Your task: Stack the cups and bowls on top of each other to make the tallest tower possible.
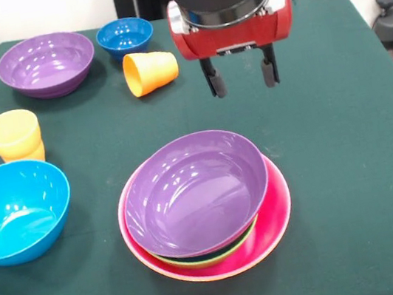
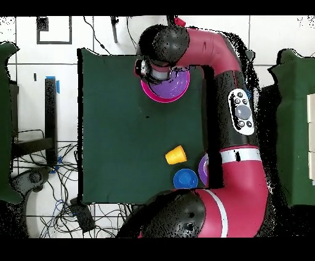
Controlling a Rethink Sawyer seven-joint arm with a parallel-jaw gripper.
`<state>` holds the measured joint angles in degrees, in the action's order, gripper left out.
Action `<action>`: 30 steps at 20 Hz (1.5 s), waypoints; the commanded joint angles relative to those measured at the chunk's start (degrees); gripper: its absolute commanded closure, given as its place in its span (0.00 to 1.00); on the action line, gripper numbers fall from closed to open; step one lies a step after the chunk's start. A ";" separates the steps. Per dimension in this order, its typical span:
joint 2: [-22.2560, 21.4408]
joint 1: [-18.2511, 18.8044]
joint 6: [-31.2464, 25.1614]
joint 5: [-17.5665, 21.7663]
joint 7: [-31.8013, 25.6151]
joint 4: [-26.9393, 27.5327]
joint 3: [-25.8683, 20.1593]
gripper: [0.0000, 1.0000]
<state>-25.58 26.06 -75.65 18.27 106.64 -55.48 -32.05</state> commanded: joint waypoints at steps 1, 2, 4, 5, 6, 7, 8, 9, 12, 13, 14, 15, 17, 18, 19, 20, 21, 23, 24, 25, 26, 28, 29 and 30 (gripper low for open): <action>-1.84 -2.06 -2.01 2.37 -9.37 0.10 -0.69 0.00; -2.04 -2.30 -2.08 2.13 -9.06 -0.08 -0.79 0.00; -1.61 -2.51 -0.94 2.34 -8.79 -0.23 -0.71 0.00; -1.34 -2.53 -0.50 2.40 -8.86 -0.31 -0.73 0.00; -1.16 -2.45 -0.13 2.33 -9.00 -0.53 -0.82 0.00; -0.98 -2.38 0.25 2.27 -9.15 -0.76 -0.91 0.00; -0.94 -2.37 -0.05 2.16 -9.25 -0.76 -0.95 0.00; -1.07 -2.45 -0.55 2.26 -9.51 -0.52 -0.92 0.00; -1.61 -2.81 -1.61 2.30 -9.40 -0.40 -0.73 0.00; -1.64 -2.81 -1.10 2.45 -9.40 -0.69 -0.63 0.00; -1.61 -2.86 -0.31 2.58 -9.20 -1.09 -0.52 0.00; -1.55 -2.87 0.02 2.65 -9.15 -1.16 -0.49 0.00; -1.68 -3.14 0.87 2.95 -8.74 -1.17 -0.29 0.00; -1.57 -3.28 1.26 3.21 -8.50 -1.12 -0.09 0.00; -1.63 -3.28 1.52 3.23 -8.30 -1.37 0.02 0.00; -1.98 -3.38 1.82 3.35 -7.94 -1.72 0.25 0.00; -2.27 -3.51 1.74 3.46 -7.77 -1.79 0.41 0.00; -2.97 -3.83 1.66 3.41 -7.01 -2.26 0.68 0.00; -3.12 -3.93 2.16 3.30 -6.39 -2.71 0.79 0.00; -3.27 -4.03 2.66 3.18 -5.77 -3.16 0.90 0.00; -3.54 -4.24 3.29 3.25 -4.95 -3.66 1.19 0.00; -3.94 -4.77 3.81 3.47 -4.01 -4.10 1.56 0.00; -4.01 -4.89 3.76 3.51 -3.82 -4.14 1.66 0.00; -4.42 -4.82 3.60 3.30 -3.77 -5.00 1.72 0.00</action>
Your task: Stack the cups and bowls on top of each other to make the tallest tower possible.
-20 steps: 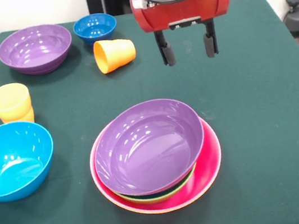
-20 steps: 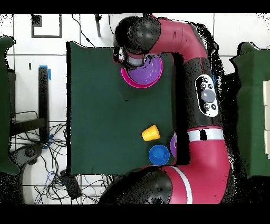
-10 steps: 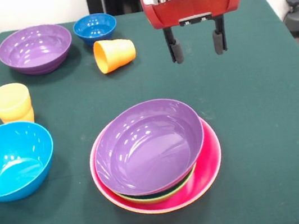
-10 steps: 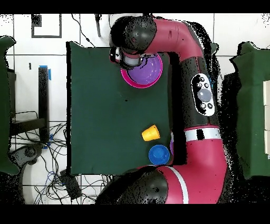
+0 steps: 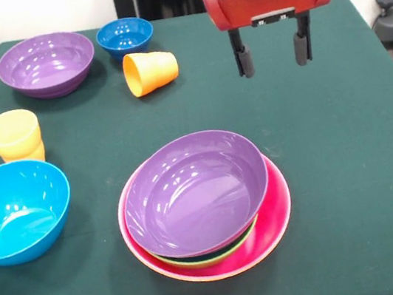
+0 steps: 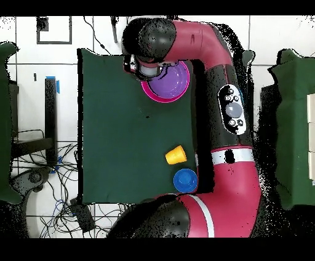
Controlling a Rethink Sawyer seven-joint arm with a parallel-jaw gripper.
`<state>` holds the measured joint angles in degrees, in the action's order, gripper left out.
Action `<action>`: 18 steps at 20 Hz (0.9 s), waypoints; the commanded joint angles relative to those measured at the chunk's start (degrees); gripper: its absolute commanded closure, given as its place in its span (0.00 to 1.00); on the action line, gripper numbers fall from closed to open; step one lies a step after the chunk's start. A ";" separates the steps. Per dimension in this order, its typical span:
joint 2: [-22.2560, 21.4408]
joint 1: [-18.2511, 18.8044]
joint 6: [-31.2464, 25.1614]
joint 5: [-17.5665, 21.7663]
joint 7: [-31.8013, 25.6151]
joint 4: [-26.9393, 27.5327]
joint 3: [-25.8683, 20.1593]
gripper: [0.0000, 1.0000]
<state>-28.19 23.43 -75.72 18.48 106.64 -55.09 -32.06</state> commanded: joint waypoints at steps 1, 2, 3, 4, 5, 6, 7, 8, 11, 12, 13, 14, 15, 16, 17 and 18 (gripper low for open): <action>-1.48 -1.96 3.17 2.40 -4.26 -5.56 1.18 0.00; -1.15 -1.72 2.68 1.71 -4.74 -5.73 0.64 0.00; -0.86 -1.52 3.16 1.47 -5.15 -5.98 0.31 0.00; -0.26 -1.10 4.17 0.83 -5.42 -6.62 -0.30 0.00; 0.35 -0.68 5.19 0.18 -5.70 -7.27 -0.91 0.00; 0.47 -0.84 4.95 0.32 -5.51 -7.11 -0.73 0.00; 0.60 -1.01 4.71 0.45 -5.33 -6.95 -0.55 0.00; 0.43 -1.57 3.74 1.34 -5.15 -6.00 0.17 0.00; 0.71 -2.68 -0.81 5.92 -7.79 -2.05 2.66 0.00; 0.90 -3.04 -2.76 7.13 -8.65 0.61 2.97 0.00; 1.13 -3.16 -4.13 7.51 -9.35 2.37 2.79 0.00; 1.38 -3.28 -7.30 7.98 -10.78 5.48 2.30 0.00; 2.07 -3.46 -9.86 8.18 -11.56 8.21 1.63 0.00; 2.76 -3.63 -12.41 8.38 -12.35 10.94 0.96 0.00; 3.38 -3.82 -13.72 8.83 -12.86 12.73 0.55 0.00; 4.88 -4.31 -15.28 9.80 -14.18 16.05 -0.42 0.00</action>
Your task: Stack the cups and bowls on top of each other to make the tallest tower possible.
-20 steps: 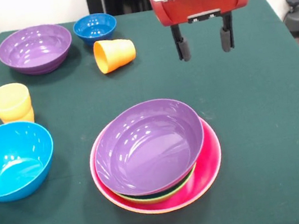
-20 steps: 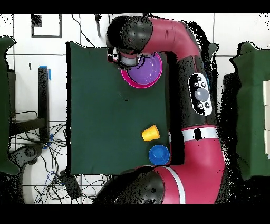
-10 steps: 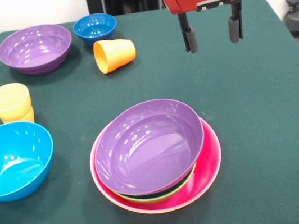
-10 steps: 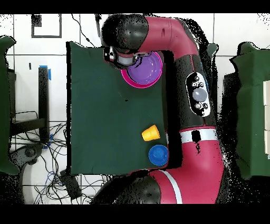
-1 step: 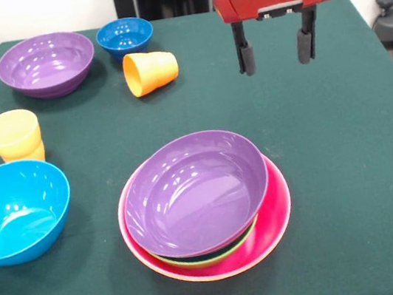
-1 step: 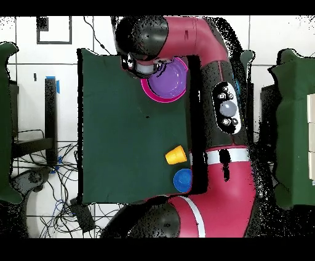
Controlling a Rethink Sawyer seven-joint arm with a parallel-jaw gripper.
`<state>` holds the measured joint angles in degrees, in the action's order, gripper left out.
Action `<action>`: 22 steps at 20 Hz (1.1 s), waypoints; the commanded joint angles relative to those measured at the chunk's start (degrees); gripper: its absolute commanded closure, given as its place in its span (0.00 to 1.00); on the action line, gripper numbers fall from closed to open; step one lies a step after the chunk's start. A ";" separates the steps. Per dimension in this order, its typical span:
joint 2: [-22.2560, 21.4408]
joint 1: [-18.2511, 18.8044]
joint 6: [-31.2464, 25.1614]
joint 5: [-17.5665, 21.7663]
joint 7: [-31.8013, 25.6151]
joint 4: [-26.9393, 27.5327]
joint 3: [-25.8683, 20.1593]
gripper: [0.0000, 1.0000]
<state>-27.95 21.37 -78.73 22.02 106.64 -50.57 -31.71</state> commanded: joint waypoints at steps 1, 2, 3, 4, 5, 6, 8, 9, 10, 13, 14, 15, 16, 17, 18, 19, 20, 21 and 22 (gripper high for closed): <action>6.14 -2.74 -13.84 7.23 -15.50 14.84 -1.74 0.00; 8.28 -3.51 -16.35 9.44 -18.30 19.70 -3.32 0.00; 8.98 -3.78 -17.43 9.90 -18.89 21.34 -4.06 0.00; 9.30 -3.91 -18.52 10.04 -18.80 22.23 -4.62 0.00; 9.62 -4.04 -19.61 10.17 -18.71 23.12 -5.18 0.00; 9.94 -4.31 -21.36 10.82 -18.12 24.23 -5.43 0.00; 10.48 -5.12 -25.38 13.81 -18.78 27.56 -6.28 0.00; 10.65 -5.38 -26.87 14.79 -18.90 28.66 -6.77 0.00; 10.92 -5.90 -28.68 15.89 -18.41 30.26 -7.86 0.00; 10.95 -6.23 -30.04 16.50 -17.32 31.26 -9.70 0.00; 10.78 -6.41 -31.70 18.08 -17.81 32.38 -10.59 0.00; 10.69 -6.41 -32.62 18.94 -18.03 32.68 -10.95 0.00; 10.40 -6.52 -32.47 18.83 -17.40 32.16 -10.79 0.00; 10.23 -6.69 -32.38 18.75 -16.81 31.93 -10.87 0.00; 9.93 -6.87 -31.89 17.75 -15.47 30.87 -10.50 0.00; 9.94 -6.84 -31.62 17.39 -15.06 30.41 -10.56 0.00; 9.90 -6.51 -30.41 15.56 -14.00 28.76 -10.08 0.00; 10.05 -6.30 -30.22 14.53 -13.57 28.11 -10.15 0.00; 10.28 -6.16 -29.64 13.75 -13.18 27.78 -10.39 0.00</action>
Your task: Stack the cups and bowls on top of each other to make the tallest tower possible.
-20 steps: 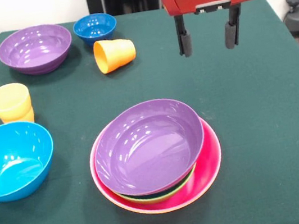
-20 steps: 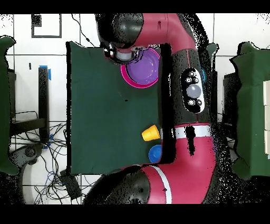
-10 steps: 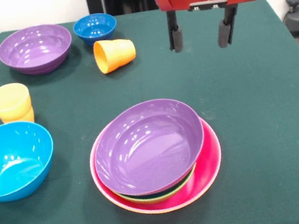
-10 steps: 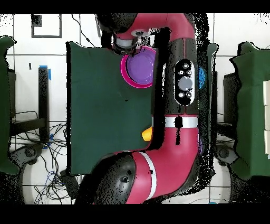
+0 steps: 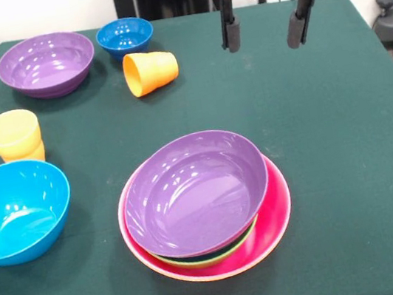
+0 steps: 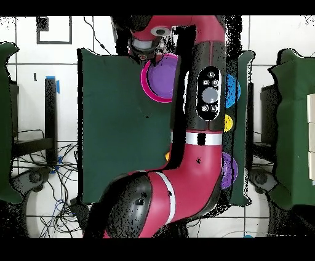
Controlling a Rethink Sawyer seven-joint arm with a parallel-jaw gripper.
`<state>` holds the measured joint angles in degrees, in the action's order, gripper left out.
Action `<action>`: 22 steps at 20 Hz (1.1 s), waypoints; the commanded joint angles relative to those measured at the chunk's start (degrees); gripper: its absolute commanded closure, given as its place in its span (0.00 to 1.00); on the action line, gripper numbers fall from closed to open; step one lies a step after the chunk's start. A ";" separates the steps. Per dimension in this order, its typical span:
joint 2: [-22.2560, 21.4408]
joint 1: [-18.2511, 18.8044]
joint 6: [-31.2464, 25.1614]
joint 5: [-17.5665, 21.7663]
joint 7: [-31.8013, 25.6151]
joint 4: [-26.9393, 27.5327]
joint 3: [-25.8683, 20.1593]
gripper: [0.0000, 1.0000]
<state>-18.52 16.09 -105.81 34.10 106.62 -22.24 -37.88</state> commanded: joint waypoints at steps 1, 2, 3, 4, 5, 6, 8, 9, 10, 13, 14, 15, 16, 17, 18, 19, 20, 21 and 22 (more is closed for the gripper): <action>0.88 -0.95 -2.30 1.69 -12.87 -0.69 -4.00 0.00; 0.80 -1.05 -1.44 1.25 -12.30 -1.26 -3.70 0.00; 0.92 -1.01 -1.24 0.88 -12.03 -1.43 -3.77 0.00; 1.14 -0.99 -0.77 0.23 -11.46 -1.66 -4.00 0.00; 1.18 -1.02 -0.72 0.20 -11.35 -1.68 -3.98 0.00; 1.27 -0.97 0.24 -0.21 -11.16 -2.17 -3.81 0.00; 1.03 -0.74 0.18 -0.51 -10.61 -2.90 -3.17 0.00; 0.96 -0.74 -0.40 -0.33 -10.63 -2.65 -3.19 0.00; 0.67 -0.56 0.19 -0.49 -10.76 -3.01 -2.88 0.00; 1.47 -0.56 0.96 0.03 -11.04 -2.39 -2.95 0.00; 2.23 -0.63 1.01 0.53 -11.37 -1.39 -3.62 0.00; 2.61 -0.57 0.98 0.58 -11.64 -1.08 -3.96 0.00; 3.13 -0.27 1.72 0.46 -12.30 -1.18 -4.13 0.00; 3.44 -0.16 2.22 0.62 -12.78 -1.16 -4.21 0.00; 3.89 -0.10 3.42 1.22 -13.79 -1.09 -4.13 0.00; 4.15 -0.04 3.97 1.49 -14.26 -1.05 -4.15 0.00; 4.46 0.25 5.25 1.26 -14.77 -1.71 -3.87 0.00; 4.70 0.34 5.70 1.26 -15.16 -1.72 -3.99 0.00; 5.01 0.39 6.42 1.21 -15.83 -1.67 -4.28 0.00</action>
<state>-16.68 16.13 -105.18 32.64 106.62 -22.24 -39.21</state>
